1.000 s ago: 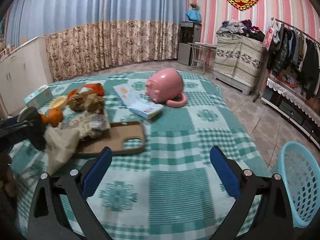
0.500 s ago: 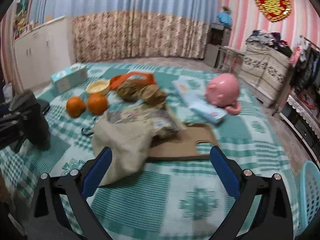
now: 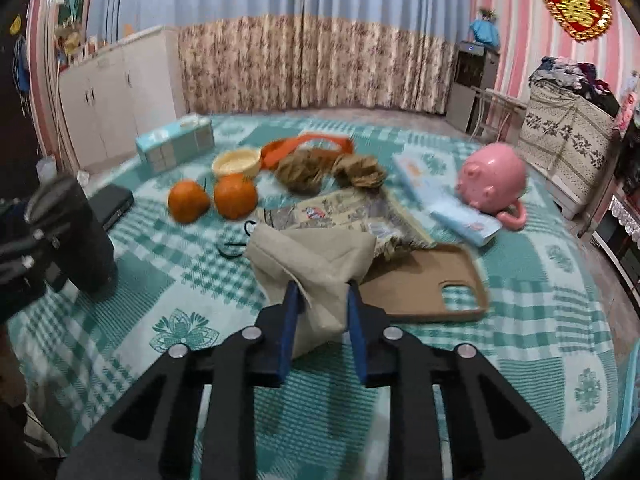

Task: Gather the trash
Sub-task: 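Carry the black cup and beige bag to the blue basket and release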

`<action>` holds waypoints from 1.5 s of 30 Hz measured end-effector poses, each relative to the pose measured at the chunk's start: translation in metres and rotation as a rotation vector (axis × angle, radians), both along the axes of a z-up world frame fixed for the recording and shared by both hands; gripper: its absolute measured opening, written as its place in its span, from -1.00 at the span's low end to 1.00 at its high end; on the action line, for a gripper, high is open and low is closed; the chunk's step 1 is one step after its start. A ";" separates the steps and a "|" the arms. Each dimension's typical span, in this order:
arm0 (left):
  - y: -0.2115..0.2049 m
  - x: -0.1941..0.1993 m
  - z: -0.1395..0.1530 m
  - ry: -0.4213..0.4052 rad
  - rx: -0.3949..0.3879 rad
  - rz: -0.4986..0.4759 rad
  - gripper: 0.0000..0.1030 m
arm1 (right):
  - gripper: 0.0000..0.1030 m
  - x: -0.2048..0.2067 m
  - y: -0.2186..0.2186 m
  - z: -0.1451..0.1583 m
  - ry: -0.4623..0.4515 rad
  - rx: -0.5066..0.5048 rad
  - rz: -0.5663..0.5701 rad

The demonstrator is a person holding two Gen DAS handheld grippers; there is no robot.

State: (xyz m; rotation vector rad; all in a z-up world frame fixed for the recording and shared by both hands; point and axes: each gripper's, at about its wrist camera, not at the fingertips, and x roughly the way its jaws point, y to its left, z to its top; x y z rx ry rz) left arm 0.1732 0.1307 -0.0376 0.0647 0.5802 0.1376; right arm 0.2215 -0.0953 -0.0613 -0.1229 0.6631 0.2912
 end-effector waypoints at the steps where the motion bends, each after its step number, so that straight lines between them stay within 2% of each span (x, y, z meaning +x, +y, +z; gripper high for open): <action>1: -0.003 -0.002 0.003 -0.008 0.006 -0.003 0.28 | -0.55 -0.003 -0.007 0.004 -0.006 0.022 -0.008; 5: -0.014 -0.007 0.014 -0.029 -0.016 -0.005 0.28 | -0.55 -0.017 -0.036 0.014 0.007 0.091 -0.043; 9: -0.026 -0.014 0.026 -0.036 -0.075 -0.008 0.28 | -0.55 -0.037 -0.058 0.029 -0.027 0.105 -0.081; 13: -0.057 -0.025 0.046 -0.087 -0.036 -0.050 0.28 | -0.55 -0.058 -0.078 0.042 -0.063 0.097 -0.125; 17: -0.096 -0.031 0.059 -0.124 0.003 -0.119 0.28 | -0.55 -0.083 -0.117 0.055 -0.079 0.149 -0.215; 24: -0.156 -0.023 0.065 -0.119 -0.047 -0.222 0.28 | -0.55 -0.112 -0.204 0.072 -0.115 0.189 -0.382; 28: -0.196 -0.009 0.065 -0.110 -0.056 -0.292 0.28 | -0.55 -0.127 -0.250 0.076 -0.126 0.188 -0.480; 31: -0.228 0.003 0.067 -0.091 -0.095 -0.350 0.28 | -0.55 -0.141 -0.290 0.079 -0.138 0.174 -0.568; 37: -0.287 0.011 0.070 -0.092 -0.116 -0.453 0.28 | -0.55 -0.163 -0.355 0.076 -0.137 0.173 -0.716; 45: -0.355 0.005 0.070 -0.095 -0.107 -0.578 0.28 | -0.55 -0.182 -0.414 0.061 -0.121 0.196 -0.842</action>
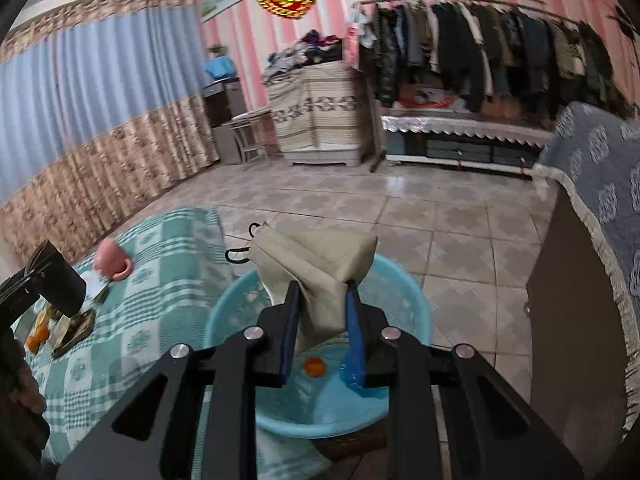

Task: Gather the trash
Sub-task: 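Carry the black cup and beige bag to the blue basket and release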

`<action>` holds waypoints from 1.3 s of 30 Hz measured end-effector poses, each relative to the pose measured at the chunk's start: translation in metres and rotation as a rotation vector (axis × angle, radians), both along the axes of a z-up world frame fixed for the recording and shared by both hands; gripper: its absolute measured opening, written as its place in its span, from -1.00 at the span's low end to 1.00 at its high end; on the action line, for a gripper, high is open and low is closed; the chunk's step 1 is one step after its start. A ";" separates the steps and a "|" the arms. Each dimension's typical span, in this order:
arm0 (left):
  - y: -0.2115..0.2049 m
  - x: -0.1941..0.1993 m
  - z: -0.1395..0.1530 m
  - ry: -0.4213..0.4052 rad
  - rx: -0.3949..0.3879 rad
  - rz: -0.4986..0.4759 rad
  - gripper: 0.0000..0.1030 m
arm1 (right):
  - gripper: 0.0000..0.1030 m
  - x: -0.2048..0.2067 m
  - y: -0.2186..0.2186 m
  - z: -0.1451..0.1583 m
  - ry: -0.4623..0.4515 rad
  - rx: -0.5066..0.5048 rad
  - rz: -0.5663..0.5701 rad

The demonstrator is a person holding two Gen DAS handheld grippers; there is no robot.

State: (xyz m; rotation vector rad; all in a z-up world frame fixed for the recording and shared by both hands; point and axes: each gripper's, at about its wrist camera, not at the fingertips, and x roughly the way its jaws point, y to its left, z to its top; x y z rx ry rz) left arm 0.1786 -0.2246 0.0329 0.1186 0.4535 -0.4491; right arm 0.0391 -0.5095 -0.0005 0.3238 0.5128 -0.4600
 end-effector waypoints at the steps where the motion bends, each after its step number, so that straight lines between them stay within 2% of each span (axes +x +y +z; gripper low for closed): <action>1: -0.012 -0.002 -0.001 -0.002 0.005 -0.020 0.28 | -0.55 0.000 -0.001 -0.001 0.003 0.001 -0.004; 13: -0.132 -0.007 -0.035 -0.007 0.099 -0.267 0.28 | -0.55 -0.017 -0.033 -0.026 0.050 0.024 -0.083; 19: -0.165 0.003 -0.053 0.036 0.120 -0.316 0.28 | -0.55 -0.018 -0.048 -0.036 0.068 0.041 -0.118; 24: -0.174 0.016 -0.065 0.085 0.129 -0.345 0.30 | -0.55 -0.010 -0.049 -0.042 0.089 0.044 -0.114; 26: -0.177 0.020 -0.065 0.080 0.129 -0.341 0.46 | -0.55 -0.007 -0.047 -0.043 0.094 0.040 -0.111; 28: -0.174 0.025 -0.061 0.063 0.123 -0.318 0.78 | -0.55 -0.004 -0.048 -0.042 0.097 0.039 -0.109; 33: -0.159 0.039 -0.045 0.049 0.094 -0.264 0.83 | -0.55 0.007 -0.040 -0.041 0.106 0.033 -0.098; 35: -0.143 0.047 -0.036 0.044 0.069 -0.220 0.88 | -0.55 0.014 -0.034 -0.041 0.108 0.025 -0.089; 39: -0.114 0.056 -0.027 0.020 0.070 -0.154 0.89 | -0.55 0.033 -0.021 -0.044 0.123 0.015 -0.061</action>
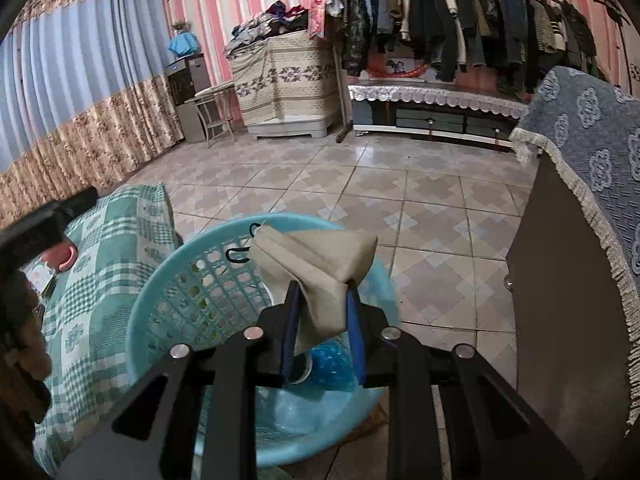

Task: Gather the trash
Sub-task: 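Carry the black cup and beige bag to the blue basket and release, then move both tools back over the table toward the snack wrapper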

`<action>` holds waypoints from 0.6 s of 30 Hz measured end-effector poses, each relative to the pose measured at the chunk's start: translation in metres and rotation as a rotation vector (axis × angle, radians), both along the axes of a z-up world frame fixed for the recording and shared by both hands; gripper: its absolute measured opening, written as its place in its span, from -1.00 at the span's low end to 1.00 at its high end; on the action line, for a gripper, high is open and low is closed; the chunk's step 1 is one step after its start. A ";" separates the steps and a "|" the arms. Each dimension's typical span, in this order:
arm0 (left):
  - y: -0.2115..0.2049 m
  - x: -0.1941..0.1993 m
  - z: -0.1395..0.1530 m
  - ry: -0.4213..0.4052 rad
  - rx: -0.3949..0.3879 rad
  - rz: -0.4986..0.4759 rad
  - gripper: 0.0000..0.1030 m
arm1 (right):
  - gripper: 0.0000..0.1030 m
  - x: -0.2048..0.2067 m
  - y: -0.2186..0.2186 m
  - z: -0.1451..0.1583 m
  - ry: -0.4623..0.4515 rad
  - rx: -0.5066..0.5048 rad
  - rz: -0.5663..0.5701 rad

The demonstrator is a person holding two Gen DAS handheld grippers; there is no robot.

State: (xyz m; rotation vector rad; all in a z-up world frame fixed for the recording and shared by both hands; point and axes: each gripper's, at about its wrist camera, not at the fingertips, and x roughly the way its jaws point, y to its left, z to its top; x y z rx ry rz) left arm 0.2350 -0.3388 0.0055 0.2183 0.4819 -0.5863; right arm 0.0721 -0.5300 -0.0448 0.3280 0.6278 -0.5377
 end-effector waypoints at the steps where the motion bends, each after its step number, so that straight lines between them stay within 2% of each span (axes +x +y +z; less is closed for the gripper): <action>1: 0.009 0.001 0.002 -0.013 0.002 0.022 0.89 | -0.55 0.007 0.005 -0.002 0.011 -0.004 0.010; 6: 0.043 0.002 0.011 -0.047 0.019 0.082 0.89 | -0.54 0.034 0.015 -0.011 0.064 -0.010 0.007; 9: 0.062 -0.004 0.015 -0.068 0.027 0.116 0.89 | -0.49 0.041 0.011 -0.019 0.090 0.029 -0.008; 11: 0.079 -0.010 0.015 -0.058 0.018 0.139 0.89 | -0.21 0.040 0.012 -0.020 0.080 0.036 -0.012; 12: 0.084 -0.011 0.015 -0.056 0.015 0.145 0.89 | 0.14 0.039 0.015 -0.019 0.065 0.033 -0.010; 13: 0.095 -0.015 0.014 -0.054 0.011 0.158 0.89 | 0.38 0.037 0.018 -0.016 0.050 0.022 -0.011; 15: 0.107 -0.021 0.011 -0.044 0.006 0.175 0.89 | 0.42 0.037 0.026 -0.013 0.051 -0.008 -0.016; 18: 0.131 -0.027 0.007 -0.024 0.006 0.210 0.89 | 0.58 0.033 0.035 -0.005 0.036 -0.032 -0.018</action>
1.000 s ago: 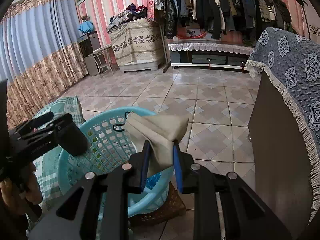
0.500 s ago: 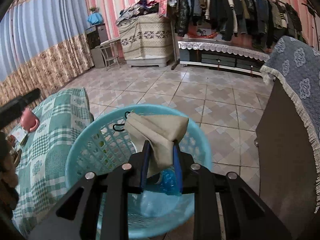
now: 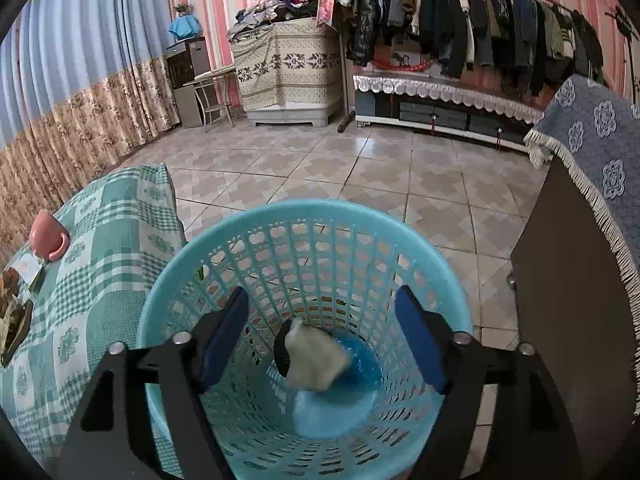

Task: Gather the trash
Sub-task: 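Move both tools back over the table toward the snack wrapper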

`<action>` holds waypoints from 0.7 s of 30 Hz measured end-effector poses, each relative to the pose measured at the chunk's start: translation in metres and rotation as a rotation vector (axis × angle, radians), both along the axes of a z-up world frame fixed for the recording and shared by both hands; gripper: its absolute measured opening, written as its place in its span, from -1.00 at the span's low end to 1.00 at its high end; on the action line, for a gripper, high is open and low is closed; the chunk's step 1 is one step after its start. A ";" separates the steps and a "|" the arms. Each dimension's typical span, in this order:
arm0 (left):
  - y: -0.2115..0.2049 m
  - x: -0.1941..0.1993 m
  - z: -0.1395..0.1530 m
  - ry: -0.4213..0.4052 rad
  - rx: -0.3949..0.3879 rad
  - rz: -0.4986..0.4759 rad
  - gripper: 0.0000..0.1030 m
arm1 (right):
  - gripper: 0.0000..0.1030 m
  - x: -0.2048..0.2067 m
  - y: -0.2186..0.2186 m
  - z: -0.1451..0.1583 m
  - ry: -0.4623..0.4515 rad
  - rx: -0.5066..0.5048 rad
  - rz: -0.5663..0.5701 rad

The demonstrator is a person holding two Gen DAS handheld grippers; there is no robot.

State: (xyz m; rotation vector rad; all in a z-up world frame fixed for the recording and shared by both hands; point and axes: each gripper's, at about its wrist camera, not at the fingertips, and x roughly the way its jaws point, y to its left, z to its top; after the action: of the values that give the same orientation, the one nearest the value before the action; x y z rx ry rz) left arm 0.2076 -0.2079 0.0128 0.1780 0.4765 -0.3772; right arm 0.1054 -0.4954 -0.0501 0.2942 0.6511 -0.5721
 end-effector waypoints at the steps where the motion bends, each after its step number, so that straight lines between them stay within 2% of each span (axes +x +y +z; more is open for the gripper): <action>1: 0.007 -0.001 -0.001 0.002 -0.005 0.007 0.89 | 0.71 -0.001 0.002 0.002 -0.010 -0.009 -0.006; 4: 0.032 -0.005 0.000 -0.003 -0.014 0.035 0.89 | 0.83 -0.005 0.016 0.013 -0.048 -0.067 -0.024; 9: 0.077 -0.010 0.000 0.002 -0.041 0.095 0.89 | 0.85 -0.003 0.039 0.029 -0.085 -0.126 -0.002; 15: 0.126 -0.016 0.000 0.009 -0.059 0.170 0.90 | 0.91 0.003 0.067 0.045 -0.129 -0.136 0.036; 21: 0.170 -0.013 -0.001 0.026 -0.076 0.253 0.90 | 0.91 0.013 0.108 0.057 -0.163 -0.134 0.122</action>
State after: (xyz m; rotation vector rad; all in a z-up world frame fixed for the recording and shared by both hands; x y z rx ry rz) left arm 0.1944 -0.0379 0.0117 0.0375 0.5033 -0.1498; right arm 0.1185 -0.3871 0.0065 0.1715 0.4678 -0.4672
